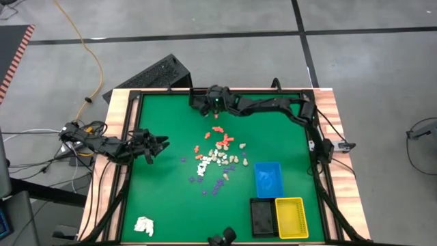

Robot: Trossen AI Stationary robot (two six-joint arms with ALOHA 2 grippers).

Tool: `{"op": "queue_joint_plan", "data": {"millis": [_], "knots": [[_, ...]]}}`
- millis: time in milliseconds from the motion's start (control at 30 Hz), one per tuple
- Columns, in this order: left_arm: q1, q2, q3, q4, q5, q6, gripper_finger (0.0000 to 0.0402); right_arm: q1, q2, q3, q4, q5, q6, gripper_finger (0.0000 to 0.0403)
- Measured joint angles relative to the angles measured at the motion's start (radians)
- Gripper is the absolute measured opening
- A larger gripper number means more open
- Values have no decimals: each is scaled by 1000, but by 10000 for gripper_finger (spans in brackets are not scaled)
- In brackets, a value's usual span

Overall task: Sort Halloween decoration
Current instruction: Put the gray skull toy into the top black bin

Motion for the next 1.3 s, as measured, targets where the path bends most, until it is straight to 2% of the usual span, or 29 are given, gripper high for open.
{"op": "queue_joint_plan", "data": {"millis": [133,267,333,500,733,933,1300], "knots": [[0,0,0,0,30,56,189,-4,-44,-3,-25,-85,-3,187],[0,0,0,1,39,76,189,17,-138,1,-131,-169,-84,191],[0,0,0,1,52,82,189,44,-162,1,-208,-161,-157,187],[0,0,0,1,63,87,189,128,-147,-10,-325,-46,-239,174],[0,0,0,2,80,68,189,154,-110,-119,-221,-25,-173,169],[0,7,0,2,81,67,189,146,-111,-226,6,-35,-210,170],[0,15,0,2,80,73,189,125,-102,-291,106,-50,-236,170]]}}
